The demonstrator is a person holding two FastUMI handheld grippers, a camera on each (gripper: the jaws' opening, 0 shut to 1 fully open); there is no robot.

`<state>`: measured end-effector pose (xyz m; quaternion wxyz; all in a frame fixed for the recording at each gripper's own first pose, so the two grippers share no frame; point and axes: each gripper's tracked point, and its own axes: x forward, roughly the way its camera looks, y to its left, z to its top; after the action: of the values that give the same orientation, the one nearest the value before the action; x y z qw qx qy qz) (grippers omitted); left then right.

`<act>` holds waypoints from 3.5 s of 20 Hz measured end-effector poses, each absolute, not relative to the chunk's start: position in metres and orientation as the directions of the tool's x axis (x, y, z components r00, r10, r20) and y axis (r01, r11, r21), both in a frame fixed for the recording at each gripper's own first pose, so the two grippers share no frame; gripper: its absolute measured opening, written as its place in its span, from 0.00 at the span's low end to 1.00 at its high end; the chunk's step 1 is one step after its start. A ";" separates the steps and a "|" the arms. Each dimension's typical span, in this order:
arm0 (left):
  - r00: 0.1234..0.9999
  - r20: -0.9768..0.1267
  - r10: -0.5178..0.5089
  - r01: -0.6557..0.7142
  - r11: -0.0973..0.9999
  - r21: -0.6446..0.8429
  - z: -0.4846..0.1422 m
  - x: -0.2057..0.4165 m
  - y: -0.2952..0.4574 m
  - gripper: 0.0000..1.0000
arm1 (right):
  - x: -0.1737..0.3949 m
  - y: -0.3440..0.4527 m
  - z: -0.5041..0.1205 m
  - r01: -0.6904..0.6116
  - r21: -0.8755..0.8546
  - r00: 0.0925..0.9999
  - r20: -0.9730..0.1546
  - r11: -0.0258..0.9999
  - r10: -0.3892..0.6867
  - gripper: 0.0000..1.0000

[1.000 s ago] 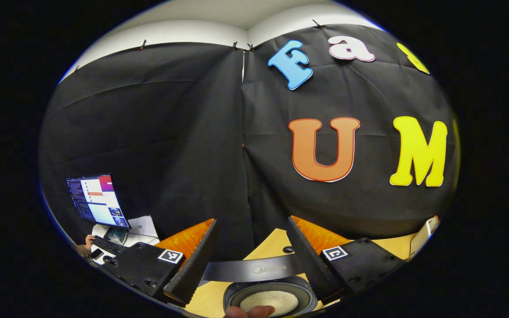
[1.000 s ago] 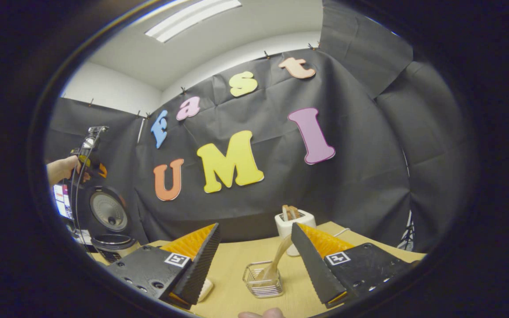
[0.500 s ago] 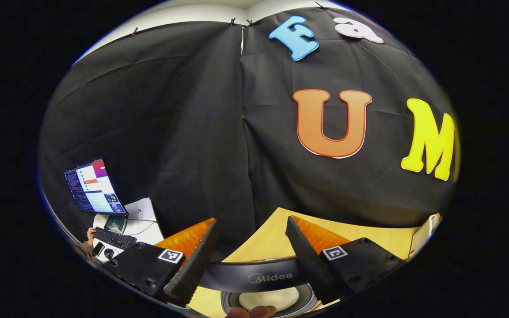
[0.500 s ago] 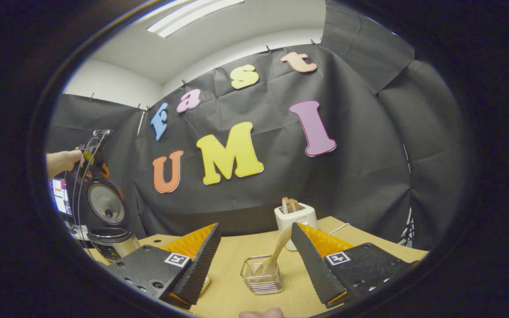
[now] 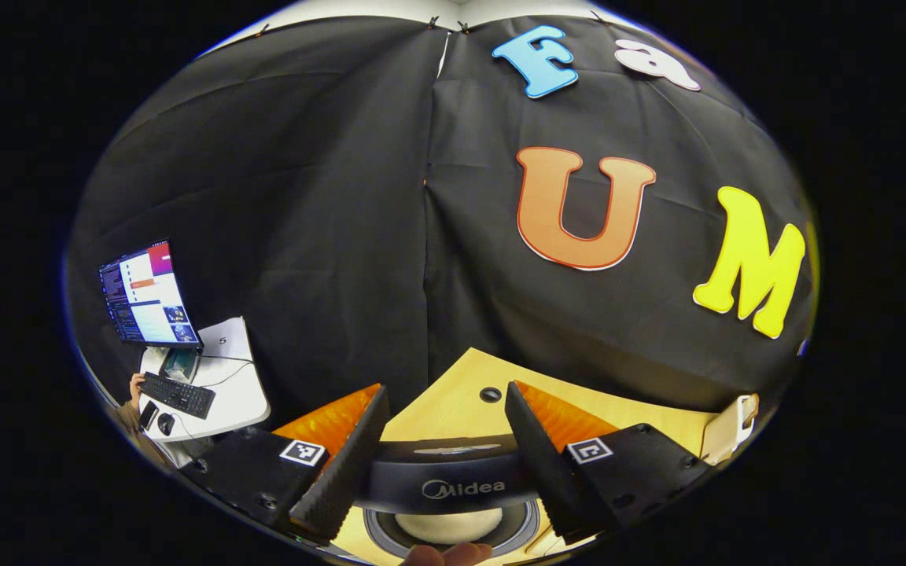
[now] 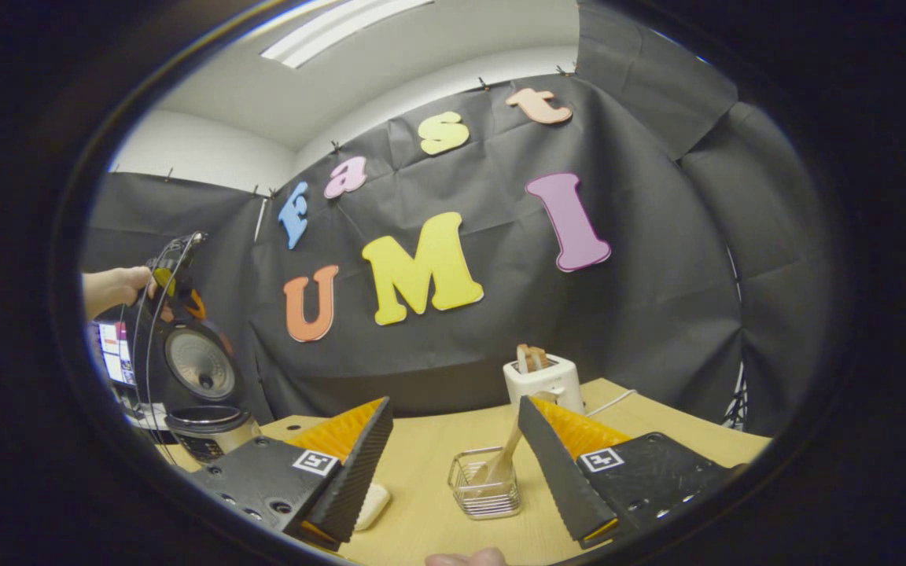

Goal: Close the left gripper, press the button to open the rice cooker; take a wooden spoon from the chopstick holder with the right hand, scoop a spoonful of rice and pour it into the rice cooker, then put the wooden spoon back into the chopstick holder.

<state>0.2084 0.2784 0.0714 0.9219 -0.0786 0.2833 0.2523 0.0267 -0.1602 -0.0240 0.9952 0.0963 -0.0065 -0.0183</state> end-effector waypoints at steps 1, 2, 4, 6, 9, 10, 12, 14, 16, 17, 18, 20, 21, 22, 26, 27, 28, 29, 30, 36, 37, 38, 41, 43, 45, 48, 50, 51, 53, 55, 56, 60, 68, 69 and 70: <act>0.718 -0.560 0.413 -0.501 0.866 -0.003 0.070 0.205 0.272 0.95 | 0.026 -0.157 -0.023 0.029 0.183 0.999 0.011 0.983 -0.031 0.95; 0.720 -0.561 0.408 -0.498 0.867 -0.009 0.067 0.200 0.267 0.96 | 0.026 -0.155 -0.026 0.026 0.171 1.000 0.008 0.985 -0.028 0.91; 0.726 -0.562 0.395 -0.491 0.871 -0.021 0.062 0.188 0.258 0.96 | 0.024 -0.149 -0.028 0.015 0.157 1.000 0.000 0.987 -0.015 0.91; 0.736 -0.548 0.397 -0.489 0.872 -0.025 0.058 0.178 0.248 0.96 | 0.019 -0.143 -0.028 0.000 0.153 1.000 0.001 0.988 0.000 0.95; 0.740 -0.541 0.400 -0.483 0.875 -0.014 0.044 0.158 0.233 0.96 | 0.011 -0.140 -0.027 -0.005 0.147 1.000 0.008 0.989 0.004 0.95; 0.738 -0.545 0.397 -0.482 0.876 -0.016 0.038 0.152 0.227 0.96 | 0.010 -0.139 -0.028 -0.005 0.149 1.000 0.005 0.989 0.004 0.91; 0.751 -0.523 0.402 -0.478 0.878 -0.012 0.032 0.142 0.219 0.96 | 0.006 -0.137 -0.029 -0.012 0.158 1.000 0.005 0.987 0.011 0.95; 0.760 -0.503 0.413 -0.482 0.876 -0.009 0.019 0.130 0.211 0.96 | 0.003 -0.133 -0.030 -0.022 0.158 1.000 0.004 0.987 0.022 0.95; 0.766 -0.487 0.419 -0.479 0.878 0.002 0.007 0.120 0.205 0.96 | 0.002 -0.131 -0.032 -0.027 0.145 1.000 -0.003 0.989 0.028 0.91; 0.769 -0.481 0.421 -0.477 0.879 0.006 0.002 0.116 0.202 0.96 | 0.000 -0.131 -0.031 -0.030 0.142 1.000 -0.004 0.989 0.031 0.91; 0.768 -0.482 0.421 -0.478 0.878 0.006 -0.004 0.112 0.200 0.96 | -0.003 -0.129 -0.030 -0.034 0.142 0.999 -0.003 0.989 0.035 0.91; 0.771 -0.478 0.422 -0.474 0.880 0.012 -0.012 0.107 0.195 0.96 | -0.005 -0.129 -0.027 -0.034 0.135 0.999 0.013 0.990 0.033 0.95; 0.774 -0.471 0.423 -0.473 0.881 0.014 -0.014 0.106 0.194 0.96 | -0.005 -0.129 -0.026 -0.033 0.130 0.999 0.018 0.991 0.031 0.91; 0.776 -0.467 0.424 -0.474 0.881 0.012 -0.018 0.103 0.193 0.96 | -0.005 -0.126 -0.027 -0.038 0.127 0.999 0.017 0.991 0.036 0.91; 0.781 -0.443 0.440 -0.482 0.876 0.020 -0.031 0.095 0.188 0.96 | -0.008 -0.119 -0.026 -0.055 0.134 0.998 0.023 0.989 0.053 0.91; 0.783 -0.434 0.445 -0.482 0.876 0.028 -0.034 0.093 0.186 0.96 | -0.009 -0.119 -0.026 -0.055 0.134 0.998 0.025 0.989 0.052 0.95; 0.784 -0.429 0.448 -0.481 0.876 0.035 -0.038 0.091 0.185 0.96 | -0.010 -0.117 -0.026 -0.058 0.138 0.998 0.027 0.989 0.055 0.95; 0.789 -0.418 0.451 -0.480 0.876 0.039 -0.042 0.090 0.184 0.96 | -0.012 -0.117 -0.025 -0.062 0.143 0.998 0.029 0.988 0.059 0.95; 0.792 -0.410 0.453 -0.481 0.876 0.039 -0.045 0.087 0.182 0.96 | -0.013 -0.117 -0.026 -0.066 0.146 0.998 0.032 0.987 0.062 0.95; 0.798 -0.357 0.486 -0.499 0.865 0.062 -0.063 0.079 0.178 0.96 | -0.018 -0.117 -0.034 -0.061 0.147 0.998 0.016 0.987 0.059 0.95; 0.799 -0.350 0.488 -0.498 0.864 0.070 -0.065 0.079 0.178 0.96 | -0.017 -0.117 -0.033 -0.061 0.150 0.998 0.016 0.987 0.059 0.91; 0.802 -0.343 0.490 -0.496 0.865 0.074 -0.068 0.079 0.177 0.96 | -0.018 -0.116 -0.034 -0.063 0.153 0.998 0.016 0.986 0.061 0.95; 0.794 -0.366 0.485 -0.491 0.867 0.082 -0.081 0.073 0.175 0.96 | -0.020 -0.114 -0.034 -0.067 0.149 0.998 0.020 0.987 0.065 0.95; 0.804 -0.337 0.490 -0.488 0.867 0.097 -0.080 0.074 0.175 0.96 | -0.020 -0.113 -0.031 -0.069 0.144 0.997 0.027 0.987 0.066 0.95; 0.811 -0.312 0.494 -0.487 0.867 0.106 -0.079 0.075 0.174 0.97 | -0.020 -0.110 -0.033 -0.075 0.144 0.997 0.027 0.987 0.072 0.95; 0.822 -0.282 0.495 -0.486 0.868 0.106 -0.079 0.074 0.174 0.96 | -0.017 -0.104 -0.040 -0.082 0.150 0.997 0.010 0.985 0.081 0.95; 0.823 -0.285 0.492 -0.486 0.869 0.097 -0.087 0.072 0.173 0.96 | -0.014 -0.099 -0.043 -0.084 0.160 0.996 0.005 0.984 0.084 0.95; 0.827 -0.270 0.494 -0.486 0.868 0.099 -0.087 0.070 0.172 0.96 | -0.013 -0.096 -0.044 -0.088 0.165 0.996 0.004 0.982 0.089 0.95; 0.838 -0.230 0.494 -0.486 0.869 0.093 -0.084 0.073 0.174 0.95 | -0.012 -0.089 -0.049 -0.099 0.174 0.995 -0.003 0.980 0.101 0.95; 0.846 -0.207 0.491 -0.482 0.871 0.097 -0.083 0.073 0.172 0.95 | -0.010 -0.081 -0.055 -0.112 0.171 0.993 -0.020 0.979 0.117 0.95; 0.849 -0.200 0.490 -0.479 0.872 0.101 -0.083 0.073 0.173 0.95 | -0.009 -0.079 -0.057 -0.114 0.164 0.992 -0.026 0.980 0.120 0.95; 0.877 -0.170 0.450 -0.436 0.893 0.112 -0.072 0.079 0.171 0.87 | -0.005 -0.083 -0.054 -0.090 0.151 0.995 -0.035 0.984 0.097 0.91; 0.942 -0.071 0.328 -0.324 0.944 0.069 -0.016 0.059 0.125 0.98 | -0.007 -0.095 -0.014 -0.007 0.113 0.999 0.040 0.994 0.003 0.95; 0.953 -0.062 0.297 -0.293 0.953 0.071 -0.009 0.055 0.111 0.98 | -0.010 -0.095 -0.009 0.001 0.112 0.999 0.052 0.994 -0.007 0.95; 0.962 -0.046 0.269 -0.265 0.961 0.077 -0.004 0.051 0.097 0.98 | -0.012 -0.097 -0.005 0.011 0.103 0.998 0.060 0.995 -0.017 0.95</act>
<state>0.0509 0.0973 -0.0042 0.9899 0.0351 0.0279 0.1347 -0.0120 -0.0967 -0.0050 0.9982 0.0513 -0.0305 -0.0069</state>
